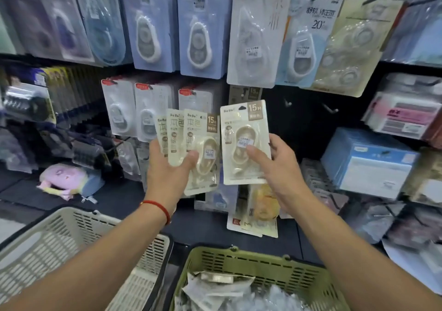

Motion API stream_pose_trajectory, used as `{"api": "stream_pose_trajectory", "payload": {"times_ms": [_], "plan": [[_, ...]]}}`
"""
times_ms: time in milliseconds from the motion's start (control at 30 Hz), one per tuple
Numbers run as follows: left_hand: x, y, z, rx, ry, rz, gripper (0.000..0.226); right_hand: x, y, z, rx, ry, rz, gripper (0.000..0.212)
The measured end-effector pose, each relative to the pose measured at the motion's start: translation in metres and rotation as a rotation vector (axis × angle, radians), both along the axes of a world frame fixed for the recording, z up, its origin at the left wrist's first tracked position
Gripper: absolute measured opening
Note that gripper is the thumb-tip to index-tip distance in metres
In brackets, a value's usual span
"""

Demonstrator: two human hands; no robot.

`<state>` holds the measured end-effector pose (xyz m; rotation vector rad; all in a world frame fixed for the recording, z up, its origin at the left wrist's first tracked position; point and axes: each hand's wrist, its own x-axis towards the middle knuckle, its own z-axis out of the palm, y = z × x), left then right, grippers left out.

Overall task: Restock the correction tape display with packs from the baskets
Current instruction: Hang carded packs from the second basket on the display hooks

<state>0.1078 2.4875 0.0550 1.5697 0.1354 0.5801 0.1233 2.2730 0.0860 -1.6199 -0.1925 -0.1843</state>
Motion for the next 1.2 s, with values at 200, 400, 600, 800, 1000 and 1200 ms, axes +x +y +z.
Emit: {"api": "stream_pose_trajectory", "payload": {"times_ms": [200,400,600,800,1000,1200], "plan": [[0.005,0.006,-0.012,-0.108,-0.014,0.066,0.048,0.038,0.011,0.010,0.087,-0.011,-0.025,0.028],[0.004,0.006,-0.006,-0.140,-0.052,0.100,0.047,0.037,0.013,0.004,0.074,-0.044,-0.097,0.028],[0.005,0.003,-0.003,-0.215,-0.062,0.071,0.045,0.032,0.012,-0.009,-0.412,-0.072,-0.294,0.052],[0.004,-0.014,-0.010,-0.338,-0.003,-0.173,0.061,0.010,0.026,-0.024,-0.291,0.066,0.164,0.043],[0.007,-0.016,-0.007,-0.381,-0.001,-0.175,0.073,0.007,0.025,-0.019,-0.088,0.012,-0.009,0.035],[0.009,-0.009,-0.008,-0.315,-0.026,-0.066,0.048,0.014,0.021,-0.008,0.031,-0.087,-0.134,0.018]]}}
